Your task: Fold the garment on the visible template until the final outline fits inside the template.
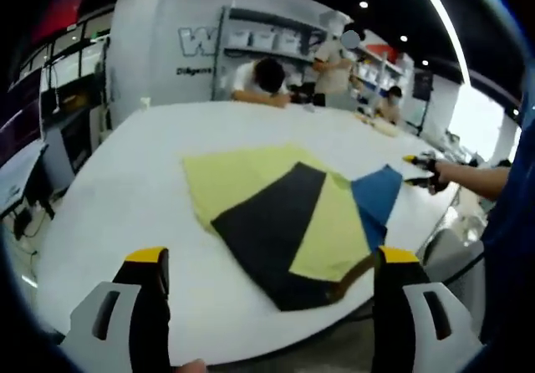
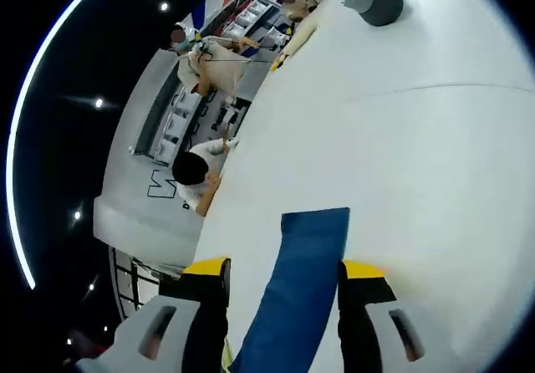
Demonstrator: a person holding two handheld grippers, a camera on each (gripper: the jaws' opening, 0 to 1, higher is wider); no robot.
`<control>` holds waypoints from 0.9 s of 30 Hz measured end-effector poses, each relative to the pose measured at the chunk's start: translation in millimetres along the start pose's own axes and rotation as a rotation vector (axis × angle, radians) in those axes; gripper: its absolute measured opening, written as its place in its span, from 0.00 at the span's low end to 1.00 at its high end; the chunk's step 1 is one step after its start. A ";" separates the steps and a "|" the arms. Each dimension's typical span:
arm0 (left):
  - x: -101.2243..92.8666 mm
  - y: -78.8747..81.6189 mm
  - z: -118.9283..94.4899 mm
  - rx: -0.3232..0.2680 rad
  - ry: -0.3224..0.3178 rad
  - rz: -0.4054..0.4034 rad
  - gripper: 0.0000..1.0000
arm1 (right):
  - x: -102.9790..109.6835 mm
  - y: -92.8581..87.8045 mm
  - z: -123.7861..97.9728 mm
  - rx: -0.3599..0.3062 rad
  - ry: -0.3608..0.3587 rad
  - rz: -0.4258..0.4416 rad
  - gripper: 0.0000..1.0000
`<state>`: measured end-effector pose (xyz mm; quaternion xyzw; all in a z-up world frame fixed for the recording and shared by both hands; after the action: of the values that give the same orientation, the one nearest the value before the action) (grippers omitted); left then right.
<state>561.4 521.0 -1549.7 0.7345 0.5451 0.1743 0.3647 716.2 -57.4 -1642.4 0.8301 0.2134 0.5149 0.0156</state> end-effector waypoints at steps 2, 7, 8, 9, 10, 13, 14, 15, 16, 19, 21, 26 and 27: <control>-2.6 0.7 -2.2 0.002 0.006 0.001 0.96 | -0.5 8.0 1.4 -0.011 0.016 0.032 0.46; -2.9 -3.4 -1.8 0.020 0.008 0.002 0.95 | -2.6 13.7 7.9 0.017 0.067 0.074 0.37; -3.0 -4.3 -1.4 0.024 0.009 0.004 0.95 | -2.3 12.7 8.9 0.032 0.082 0.092 0.35; -3.8 -6.0 -1.0 0.037 0.008 0.008 0.95 | -4.3 15.9 12.8 0.046 0.106 0.090 0.34; -6.1 -5.5 -1.8 0.045 0.010 0.017 0.95 | -7.4 19.9 14.7 0.048 0.118 0.109 0.33; -6.1 -6.1 -4.0 0.057 0.019 0.032 0.95 | -14.8 24.9 8.7 0.035 0.068 0.072 0.29; -6.0 -6.2 -4.1 0.056 0.020 0.031 0.94 | -15.0 24.5 8.4 0.037 0.065 0.068 0.27; -5.0 -7.2 -4.3 0.056 0.021 0.028 0.94 | -16.0 24.8 9.6 0.040 0.067 0.068 0.25; -3.8 -9.4 -4.5 0.060 0.020 0.027 0.94 | -17.0 25.0 12.9 0.050 0.080 0.076 0.24; -4.4 -13.0 -4.2 0.080 0.017 0.038 0.94 | -8.4 33.4 24.4 0.061 0.165 0.149 0.28; -2.8 -13.4 -4.6 0.077 0.021 0.036 0.93 | -8.7 33.5 26.8 0.066 0.160 0.147 0.28; -5.4 -14.8 -1.9 0.074 0.022 0.019 0.93 | -2.2 -7.6 30.0 0.277 0.122 0.112 0.25; -6.0 -15.8 -1.0 0.079 0.017 0.023 0.93 | 1.9 -15.1 30.6 0.304 0.139 0.088 0.26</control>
<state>548.0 517.9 -1559.7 0.7531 0.5460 0.1632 0.3287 738.2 -37.1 -1658.8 0.7938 0.2530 0.5331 -0.1474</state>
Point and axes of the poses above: the point that each gripper's makers call its tool centre point, and the gripper's own axes: z roughly forward along the fingers, x roughly to its left, y roughly out of its top, the point moved 1 cm from there along -z, roughly backward along the fingers, and after that the axes turned 10 degrees about x, right-handed, at the moved point
